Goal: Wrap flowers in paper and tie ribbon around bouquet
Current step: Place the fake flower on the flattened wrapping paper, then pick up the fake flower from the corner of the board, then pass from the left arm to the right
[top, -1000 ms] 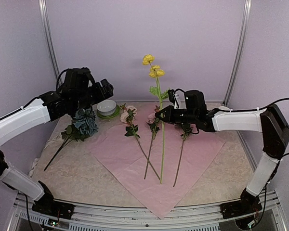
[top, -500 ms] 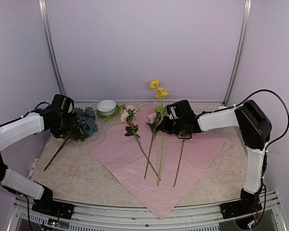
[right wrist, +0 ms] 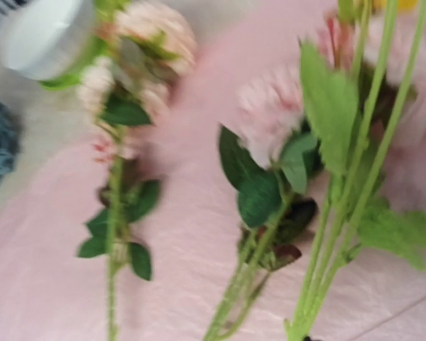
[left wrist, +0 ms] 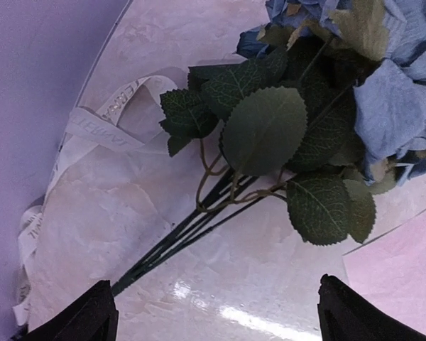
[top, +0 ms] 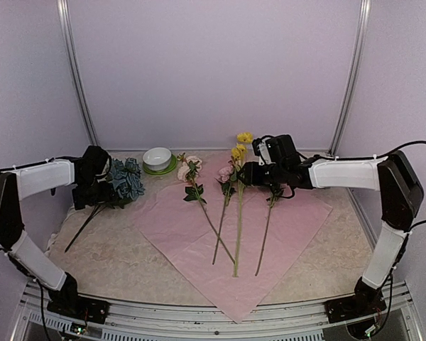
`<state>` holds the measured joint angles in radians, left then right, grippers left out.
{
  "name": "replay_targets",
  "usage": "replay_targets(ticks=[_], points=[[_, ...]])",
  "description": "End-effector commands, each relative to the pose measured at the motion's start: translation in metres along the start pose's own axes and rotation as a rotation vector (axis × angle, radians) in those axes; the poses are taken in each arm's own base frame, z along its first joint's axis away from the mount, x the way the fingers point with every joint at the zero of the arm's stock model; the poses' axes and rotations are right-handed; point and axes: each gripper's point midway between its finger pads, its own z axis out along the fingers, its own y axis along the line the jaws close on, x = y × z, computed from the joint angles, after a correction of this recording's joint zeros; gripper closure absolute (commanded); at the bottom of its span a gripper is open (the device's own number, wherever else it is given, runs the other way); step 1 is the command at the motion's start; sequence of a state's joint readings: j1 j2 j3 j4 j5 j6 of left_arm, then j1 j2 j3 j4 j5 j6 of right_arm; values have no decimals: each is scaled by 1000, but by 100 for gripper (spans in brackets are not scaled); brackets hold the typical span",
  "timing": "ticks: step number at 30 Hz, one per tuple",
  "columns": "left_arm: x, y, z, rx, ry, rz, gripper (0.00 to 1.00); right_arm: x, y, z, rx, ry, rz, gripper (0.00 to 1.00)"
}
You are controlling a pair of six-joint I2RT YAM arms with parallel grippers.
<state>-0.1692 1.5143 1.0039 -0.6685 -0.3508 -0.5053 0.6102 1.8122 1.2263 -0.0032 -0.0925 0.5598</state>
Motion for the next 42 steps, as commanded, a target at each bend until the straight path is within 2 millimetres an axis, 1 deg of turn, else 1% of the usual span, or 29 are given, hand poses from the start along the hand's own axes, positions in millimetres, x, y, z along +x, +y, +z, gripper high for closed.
replay_targets(ticks=[1,3,5,7,8,9,10,12,14,15,17,20,23,25,27,28,29,30,31,34,36,38,39,40,41,42], points=[[15,23,17,-178,137,242,3,-5,9,-23,-38,-14,-74,47],[29,23,32,-194,213,323,1,-4,12,-25,-55,-12,-75,47],[38,17,45,-174,262,373,1,-3,13,-26,-62,-8,-73,47],[40,10,57,-156,293,403,3,-2,12,-27,-61,-8,-75,47],[38,11,62,-170,297,406,5,-2,12,-28,-59,-6,-75,47],[33,12,66,-188,292,403,10,-2,12,-29,-59,-6,-76,47],[27,14,68,-207,280,396,17,-2,12,-30,-60,-6,-76,47],[18,11,69,-209,258,382,37,-2,12,-32,-58,-7,-78,47],[18,2,68,-151,250,372,56,-1,11,-35,-53,-12,-78,47],[20,-3,68,-116,253,370,62,0,10,-36,-50,-15,-77,47],[25,-4,70,-101,258,383,72,-1,8,-37,-42,-21,-75,47],[23,0,69,-117,240,385,100,-1,10,-38,-50,-19,-76,47],[15,-4,60,-99,195,369,100,-1,11,-38,-55,-18,-76,47],[3,-6,49,-112,140,352,100,-1,11,-39,-56,-17,-74,47],[-16,-12,29,-129,43,340,100,-1,12,-40,-57,-16,-73,47],[-27,-19,16,-120,-22,342,100,-1,11,-41,-56,-15,-74,47],[-35,-34,-1,-86,-94,360,100,-2,12,-43,-55,-18,-75,47],[-45,-48,-23,-49,-173,364,100,-3,12,-44,-54,-21,-76,47],[-50,-60,-38,-5,-222,365,100,-4,13,-46,-54,-26,-78,47],[-69,-87,-86,147,-334,299,100,-9,17,-50,-68,-33,-82,47],[-75,-109,-125,292,-422,264,100,-12,26,-55,-106,-46,-96,47],[-76,-136,-174,473,-536,245,100,-15,43,-62,-185,-67,-134,47],[-77,-150,-205,580,-608,230,100,-17,59,-68,-249,-82,-181,46],[-73,-162,-233,687,-662,218,100,-17,77,-74,-321,-96,-231,43],[-65,-175,-258,794,-701,210,100,-15,99,-81,-405,-105,-284,39],[-58,-185,-281,892,-731,197,100,-15,121,-89,-486,-123,-330,31]])
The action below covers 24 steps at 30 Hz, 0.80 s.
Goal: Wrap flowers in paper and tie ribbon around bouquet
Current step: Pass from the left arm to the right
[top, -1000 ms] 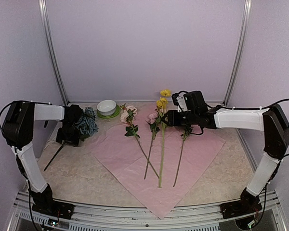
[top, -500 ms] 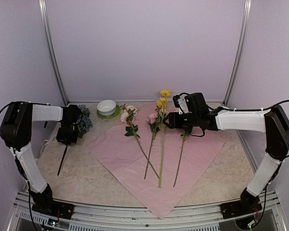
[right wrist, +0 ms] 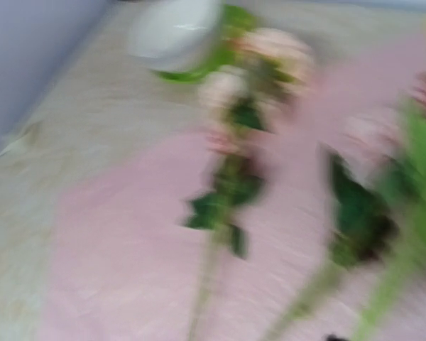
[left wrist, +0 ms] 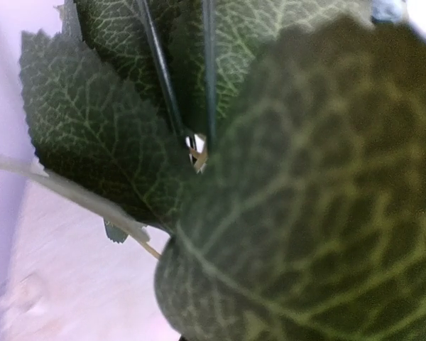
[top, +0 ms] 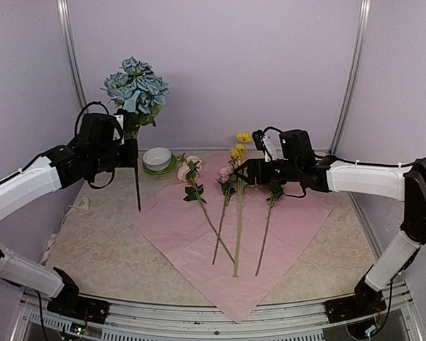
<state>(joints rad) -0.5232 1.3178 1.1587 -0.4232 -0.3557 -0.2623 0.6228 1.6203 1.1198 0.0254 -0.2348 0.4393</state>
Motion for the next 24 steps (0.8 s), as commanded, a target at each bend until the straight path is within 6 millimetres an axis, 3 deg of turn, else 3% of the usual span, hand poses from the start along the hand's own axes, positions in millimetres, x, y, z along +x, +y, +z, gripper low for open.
replay_targets(ticks=[1,2,5,8,11,13,15,19,21,22,23,24], points=[[-68,-98,-74,439,-336,-150,100,-23,104,-25,-381,-111,-226,9],[-71,-113,-84,506,-359,-176,100,-22,130,-31,-460,-131,-264,1],[-75,-159,-108,708,-397,-248,100,-30,177,-49,-590,-218,-341,0],[-75,-197,-126,871,-394,-272,100,-36,192,-53,-640,-251,-354,0],[-74,-224,-135,960,-369,-249,100,-38,187,-42,-600,-235,-337,2],[-68,-237,-137,1008,-351,-236,100,-38,182,-35,-568,-225,-333,14],[-63,-245,-136,1039,-324,-233,100,-36,177,-29,-545,-215,-326,35],[-55,-251,-133,1070,-292,-241,100,-37,158,-20,-444,-204,-249,100],[-48,-253,-124,1045,-252,-241,100,-36,143,-14,-383,-186,-175,100],[-41,-254,-110,1004,-208,-235,94,-34,133,-10,-356,-166,-119,100],[-35,-253,-95,957,-161,-227,65,-30,119,-6,-323,-142,-55,100],[-28,-249,-80,895,-109,-218,20,-21,104,0,-282,-101,30,100]])
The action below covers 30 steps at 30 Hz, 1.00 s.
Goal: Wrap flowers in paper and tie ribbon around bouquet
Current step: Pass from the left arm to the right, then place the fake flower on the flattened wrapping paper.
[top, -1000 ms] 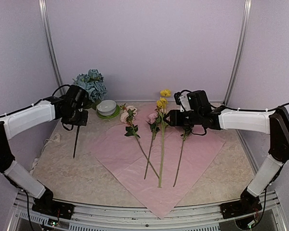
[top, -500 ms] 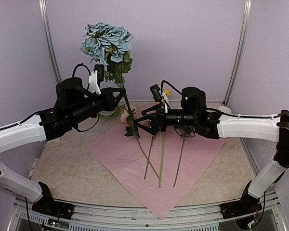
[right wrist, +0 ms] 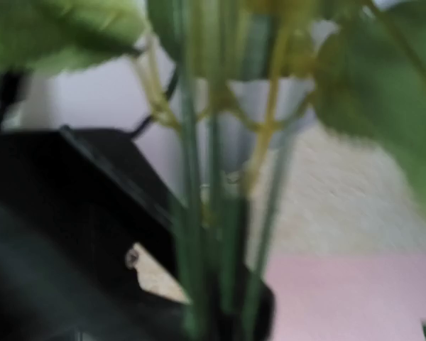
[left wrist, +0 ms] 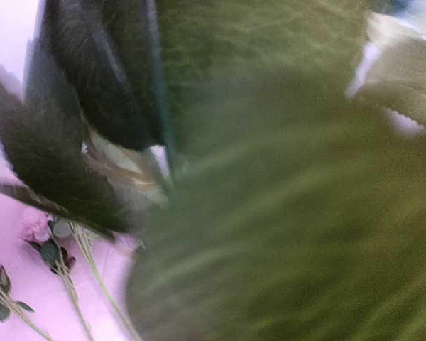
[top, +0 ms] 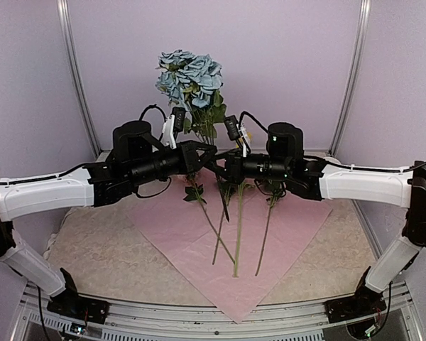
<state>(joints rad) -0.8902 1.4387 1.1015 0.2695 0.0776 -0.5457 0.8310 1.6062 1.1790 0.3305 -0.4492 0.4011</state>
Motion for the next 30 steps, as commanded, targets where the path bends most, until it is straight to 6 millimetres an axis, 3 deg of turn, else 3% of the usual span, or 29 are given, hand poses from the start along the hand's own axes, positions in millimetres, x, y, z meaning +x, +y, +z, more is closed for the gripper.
replay_targets(ticks=[1,4,8,11,14,15,18,22,26,28,30], points=[[5,24,15,-119,100,-30,5,39,-81,-14,287,64,310,100],[27,88,11,-383,215,10,1,88,-118,-24,437,141,429,100],[67,165,-5,-650,374,44,4,136,-149,-25,549,220,496,100],[96,210,-14,-784,490,52,11,152,-165,-27,618,227,525,100],[118,239,-14,-849,565,96,25,162,-174,-30,666,230,534,100],[124,246,-11,-860,588,120,28,166,-176,-31,673,238,535,97],[134,266,-2,-883,636,182,38,177,-179,-33,685,278,556,68],[138,291,6,-928,665,234,47,166,-171,-48,709,300,525,42],[141,305,14,-931,675,278,49,113,-150,-67,684,268,373,31],[138,311,16,-948,677,296,49,97,-165,-95,794,258,330,29],[135,317,17,-964,674,316,50,100,-191,-130,891,259,355,34]])
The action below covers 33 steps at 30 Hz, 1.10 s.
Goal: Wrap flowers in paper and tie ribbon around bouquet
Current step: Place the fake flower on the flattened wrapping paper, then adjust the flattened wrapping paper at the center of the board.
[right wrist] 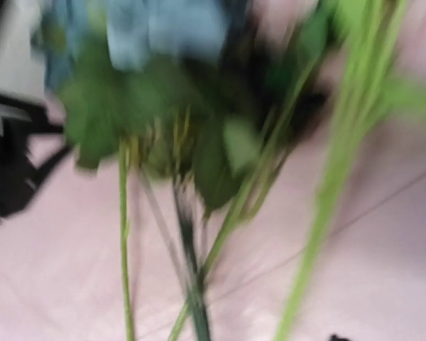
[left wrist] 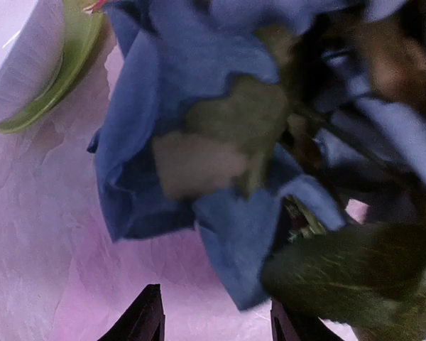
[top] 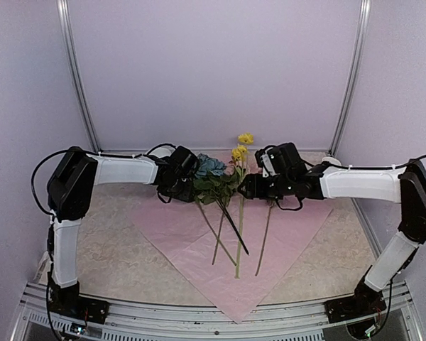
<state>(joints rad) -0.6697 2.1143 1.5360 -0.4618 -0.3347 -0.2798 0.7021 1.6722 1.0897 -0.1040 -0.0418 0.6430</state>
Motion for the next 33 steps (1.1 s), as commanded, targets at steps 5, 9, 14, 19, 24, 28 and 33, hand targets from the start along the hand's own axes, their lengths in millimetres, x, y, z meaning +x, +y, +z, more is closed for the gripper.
replay_targets(ticks=[5,9,14,19,24,28,33], points=[[-20,16,21,-89,-32,69,50,-26,-142,-23,324,24,49,48],[-29,17,26,-114,-47,78,50,-26,-170,-3,452,66,-29,63],[-41,-5,31,-52,-105,121,50,-26,-171,22,465,87,-82,70],[-46,-22,42,-26,-137,182,50,-21,-123,53,318,90,-181,70],[-54,-47,36,38,-176,236,49,-11,-108,79,258,129,-173,70],[-59,-71,33,103,-202,276,49,-20,-84,85,203,86,-204,70],[-74,-94,17,157,-251,282,49,-28,-70,89,169,74,-202,70]])
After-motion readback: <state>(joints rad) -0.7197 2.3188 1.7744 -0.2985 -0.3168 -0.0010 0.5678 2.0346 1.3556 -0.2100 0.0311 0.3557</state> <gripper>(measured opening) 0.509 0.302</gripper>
